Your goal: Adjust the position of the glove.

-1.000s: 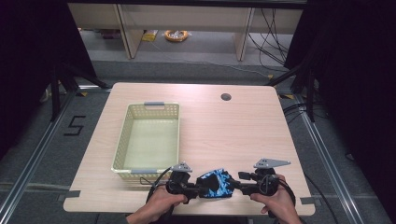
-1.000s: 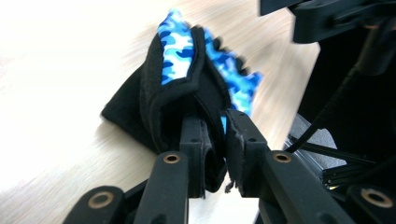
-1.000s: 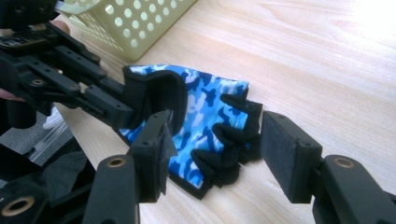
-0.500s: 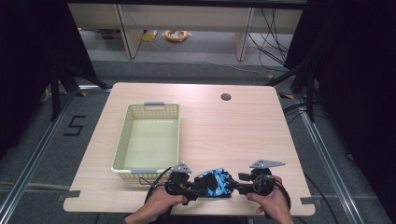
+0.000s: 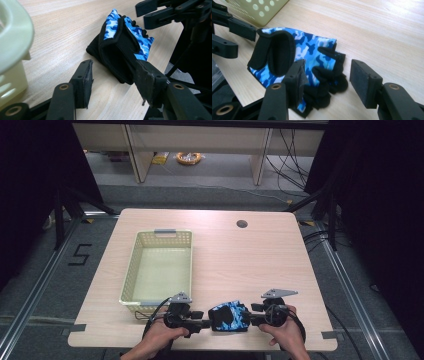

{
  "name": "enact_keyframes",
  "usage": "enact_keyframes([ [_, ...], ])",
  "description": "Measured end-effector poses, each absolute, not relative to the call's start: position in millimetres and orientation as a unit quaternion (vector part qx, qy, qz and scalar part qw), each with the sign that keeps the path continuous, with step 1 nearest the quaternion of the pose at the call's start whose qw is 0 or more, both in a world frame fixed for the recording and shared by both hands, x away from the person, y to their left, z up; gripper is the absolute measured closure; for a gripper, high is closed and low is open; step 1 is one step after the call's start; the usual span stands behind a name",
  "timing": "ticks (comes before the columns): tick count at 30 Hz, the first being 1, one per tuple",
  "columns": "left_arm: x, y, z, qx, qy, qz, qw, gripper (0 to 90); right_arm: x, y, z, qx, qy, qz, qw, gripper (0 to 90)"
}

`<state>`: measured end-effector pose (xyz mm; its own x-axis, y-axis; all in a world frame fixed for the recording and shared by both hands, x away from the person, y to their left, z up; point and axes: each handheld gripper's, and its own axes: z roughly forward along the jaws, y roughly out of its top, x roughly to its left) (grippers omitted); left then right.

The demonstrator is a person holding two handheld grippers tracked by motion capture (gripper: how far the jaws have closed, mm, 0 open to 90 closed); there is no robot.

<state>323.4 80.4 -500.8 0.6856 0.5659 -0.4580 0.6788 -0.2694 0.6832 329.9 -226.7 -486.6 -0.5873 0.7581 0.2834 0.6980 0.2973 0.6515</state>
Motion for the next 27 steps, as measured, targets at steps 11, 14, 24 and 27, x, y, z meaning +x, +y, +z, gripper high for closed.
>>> enact_keyframes([
  [11,321.0,61.4,-502.5,0.803,0.377,-0.065,0.458,51.3,345.6,-211.0,-496.3,0.424,0.833,0.352,0.042,59.9],
  [14,323.4,55.5,-504.6,0.803,0.372,-0.066,0.461,57.2,344.6,-208.4,-499.3,0.414,0.836,0.357,0.047,73.2],
  [24,323.5,52.5,-504.8,0.808,0.369,-0.062,0.455,83.4,336.6,-210.2,-484.8,0.417,0.83,0.369,0.043,86.6],
  [27,324.1,55.0,-500.0,0.799,0.373,-0.081,0.465,84.4,329.1,-212.6,-474.2,0.419,0.822,0.383,0.041,86.6],
])
